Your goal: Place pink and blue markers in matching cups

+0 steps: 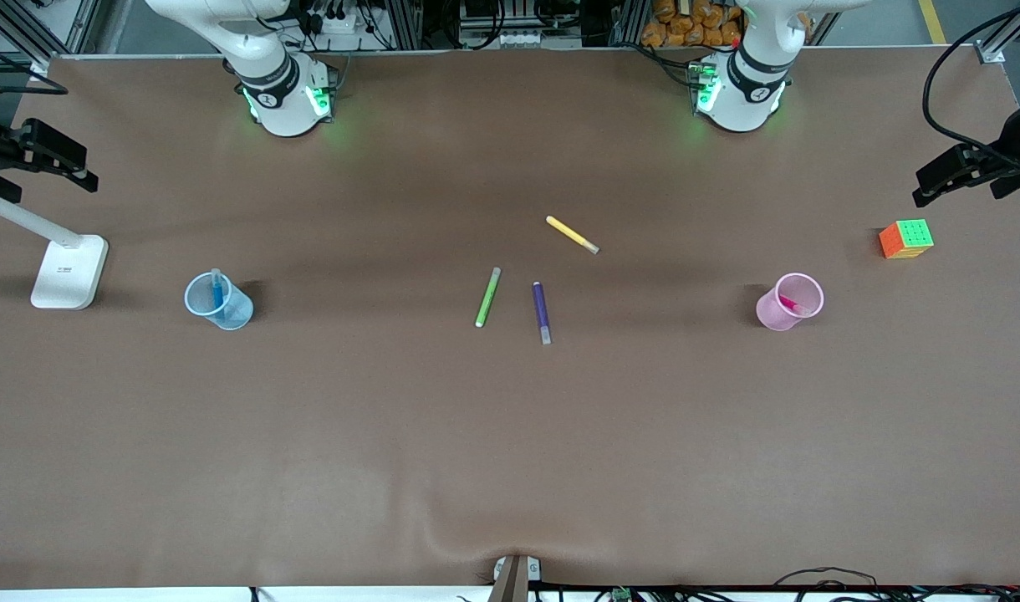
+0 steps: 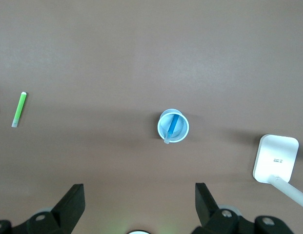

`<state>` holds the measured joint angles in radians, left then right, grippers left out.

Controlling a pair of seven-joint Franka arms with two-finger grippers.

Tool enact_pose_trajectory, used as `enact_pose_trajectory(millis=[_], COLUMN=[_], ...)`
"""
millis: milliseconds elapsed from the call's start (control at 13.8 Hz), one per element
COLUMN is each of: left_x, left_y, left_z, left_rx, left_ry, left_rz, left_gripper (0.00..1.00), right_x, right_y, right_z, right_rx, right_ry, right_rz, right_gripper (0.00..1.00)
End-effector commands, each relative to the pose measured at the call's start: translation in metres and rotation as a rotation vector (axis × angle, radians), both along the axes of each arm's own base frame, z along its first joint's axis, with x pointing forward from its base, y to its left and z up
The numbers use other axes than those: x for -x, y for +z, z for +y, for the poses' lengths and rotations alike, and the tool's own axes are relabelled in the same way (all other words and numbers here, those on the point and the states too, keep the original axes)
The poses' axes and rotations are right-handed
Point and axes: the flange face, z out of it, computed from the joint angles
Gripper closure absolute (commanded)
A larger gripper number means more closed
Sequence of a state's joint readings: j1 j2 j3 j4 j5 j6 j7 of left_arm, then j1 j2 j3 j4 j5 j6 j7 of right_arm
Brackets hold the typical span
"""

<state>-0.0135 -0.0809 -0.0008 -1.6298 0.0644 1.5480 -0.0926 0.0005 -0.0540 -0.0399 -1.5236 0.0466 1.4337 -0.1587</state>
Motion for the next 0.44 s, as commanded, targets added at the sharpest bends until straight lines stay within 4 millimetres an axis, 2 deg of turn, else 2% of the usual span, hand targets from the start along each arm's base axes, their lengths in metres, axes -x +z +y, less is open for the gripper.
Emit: enact_pose_trajectory(millis=[0,363], left_x=[-0.0021,-0.0014], left_y=[0.0056,0.0062], left_z=[-0.0036,-0.0101], left_rx=[-0.002,0.012], left_ry=[-0.024,-0.04], left_rz=[-0.009,-0.008], left_gripper=[0.0,0.0], right_x=[-0.0001,0.0019], right_y=[0.0052,0.005], right_z=[-0.0025,-0.0012], right_rx=[-0.018,-0.027], right_ry=[-0.018,-0.023], right_rz=[0.007,0.019], right_gripper=[0.0,0.0])
